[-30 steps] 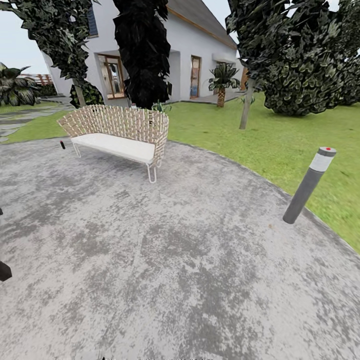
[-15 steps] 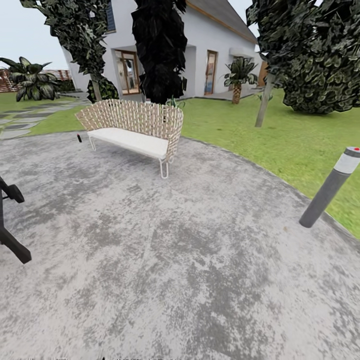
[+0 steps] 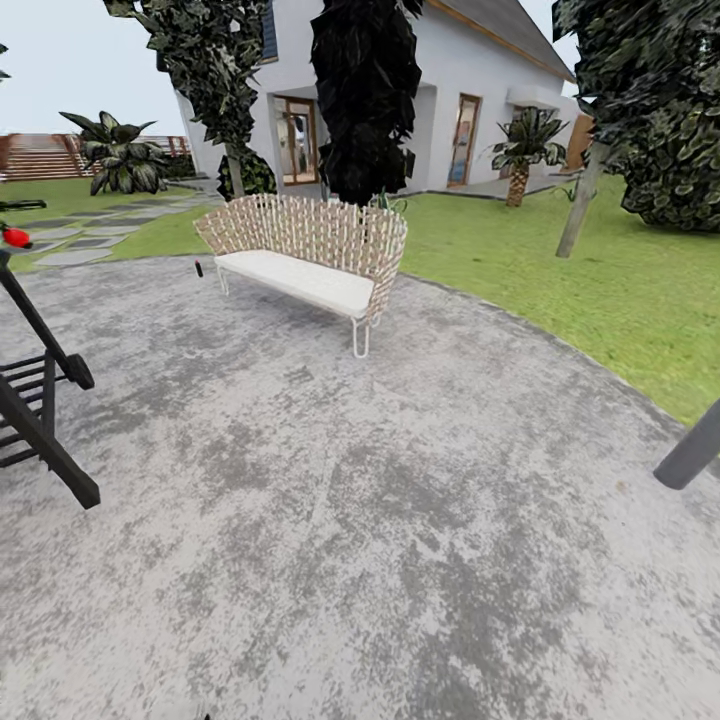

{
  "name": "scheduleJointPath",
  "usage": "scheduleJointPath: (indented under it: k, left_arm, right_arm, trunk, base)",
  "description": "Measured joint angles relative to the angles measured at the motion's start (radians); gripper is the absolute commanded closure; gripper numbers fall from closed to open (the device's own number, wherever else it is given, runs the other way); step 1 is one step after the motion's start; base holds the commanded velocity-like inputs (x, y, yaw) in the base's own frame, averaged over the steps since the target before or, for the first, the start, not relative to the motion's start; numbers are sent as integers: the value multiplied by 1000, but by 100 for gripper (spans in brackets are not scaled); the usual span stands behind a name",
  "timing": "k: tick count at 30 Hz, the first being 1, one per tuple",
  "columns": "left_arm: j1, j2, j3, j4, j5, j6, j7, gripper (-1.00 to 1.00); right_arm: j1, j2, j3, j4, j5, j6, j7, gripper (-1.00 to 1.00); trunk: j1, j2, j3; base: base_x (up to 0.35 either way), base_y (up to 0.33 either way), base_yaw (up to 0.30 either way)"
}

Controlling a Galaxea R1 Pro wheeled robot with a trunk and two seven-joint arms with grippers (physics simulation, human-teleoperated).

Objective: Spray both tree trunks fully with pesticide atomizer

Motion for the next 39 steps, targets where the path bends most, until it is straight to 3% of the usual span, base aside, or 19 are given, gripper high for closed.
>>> scheduleJointPath:
  k: [4,12,39]
  left_arm:
    - [0,0,0,0,0,0,0,-100]
    - [0,-1,0,0,0,0,0,-100]
    - [0,-3,0,0,0,0,0,-100]
  right_arm:
    - [0,0,1,8,3,-45,0,-100]
    - [0,2,2,29,4,-56,0,-100]
    - [0,2,-2,27,3,-56,0,-100]
  trunk:
    - [0,0,3]
    - [0,0,11]
    - [0,0,43]
  base:
    - [336,-21,235]
    - [306,-108,227]
    - [38,-6,205]
